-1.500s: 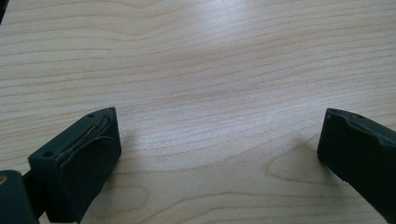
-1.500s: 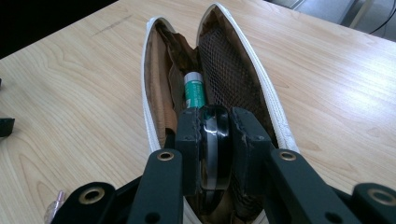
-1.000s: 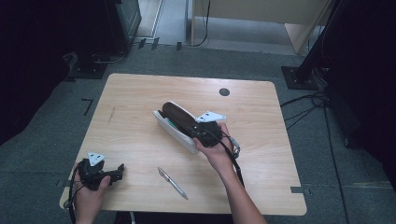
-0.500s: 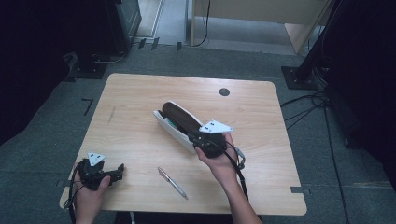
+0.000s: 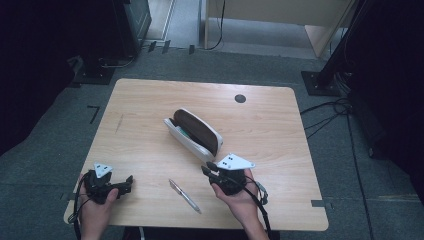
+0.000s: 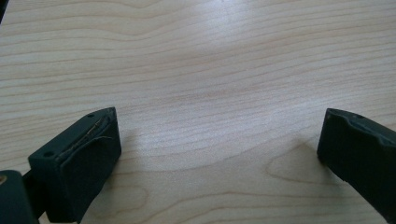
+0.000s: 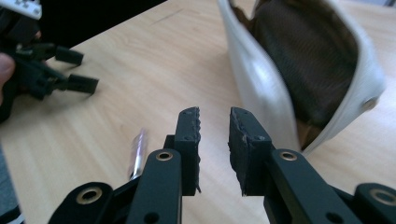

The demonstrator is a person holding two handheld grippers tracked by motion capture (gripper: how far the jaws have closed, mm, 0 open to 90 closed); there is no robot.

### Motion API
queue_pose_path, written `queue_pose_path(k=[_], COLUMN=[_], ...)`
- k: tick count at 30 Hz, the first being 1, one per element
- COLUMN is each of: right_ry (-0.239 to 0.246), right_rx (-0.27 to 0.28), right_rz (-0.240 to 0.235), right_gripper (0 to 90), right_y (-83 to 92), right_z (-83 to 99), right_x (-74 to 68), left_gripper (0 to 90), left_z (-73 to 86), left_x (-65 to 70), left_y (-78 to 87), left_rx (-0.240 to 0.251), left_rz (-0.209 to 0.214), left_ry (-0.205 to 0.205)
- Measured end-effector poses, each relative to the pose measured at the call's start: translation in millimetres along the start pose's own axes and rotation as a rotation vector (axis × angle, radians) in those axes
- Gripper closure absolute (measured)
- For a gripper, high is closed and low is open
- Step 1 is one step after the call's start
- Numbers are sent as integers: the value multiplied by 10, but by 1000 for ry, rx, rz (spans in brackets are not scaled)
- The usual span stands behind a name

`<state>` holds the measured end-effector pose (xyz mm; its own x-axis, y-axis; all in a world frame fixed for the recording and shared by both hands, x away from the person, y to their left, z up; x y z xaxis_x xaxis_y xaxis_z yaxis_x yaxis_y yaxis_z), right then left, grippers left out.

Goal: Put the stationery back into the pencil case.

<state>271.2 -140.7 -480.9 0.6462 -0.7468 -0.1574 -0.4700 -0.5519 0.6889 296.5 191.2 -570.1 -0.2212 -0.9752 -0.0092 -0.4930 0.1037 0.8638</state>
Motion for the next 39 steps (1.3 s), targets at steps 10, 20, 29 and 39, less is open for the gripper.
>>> queue_pose_path(k=[10,20,29,39], right_ry=[22,44,79,104], right_rx=[-56,-125,-168,-173], right_rz=[-59,-91,-94,-31], right_gripper=[726,723,728,805], right_y=[-193,-354,-430,-454], right_z=[371,686,814,855], right_x=[-255,-433,-549,-498], left_gripper=[0,0,0,0], left_z=[0,0,0,0], left_x=[0,0,0,0], left_y=[0,0,0,0], left_rx=[0,0,0,0], left_rz=[0,0,0,0], left_ry=[0,0,0,0])
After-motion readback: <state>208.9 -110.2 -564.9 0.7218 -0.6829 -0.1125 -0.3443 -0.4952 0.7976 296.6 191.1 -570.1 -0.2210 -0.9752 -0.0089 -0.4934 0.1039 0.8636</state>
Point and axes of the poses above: each handheld gripper's, and its own axes: y roughly backward along the jaws, z roughly out of its underside, x roughly to its right, the point moved 7 cm from there along -y, roughly forward along the jaws, and after that the axes turned 13 degrees about -x, right-handed, at the moved point
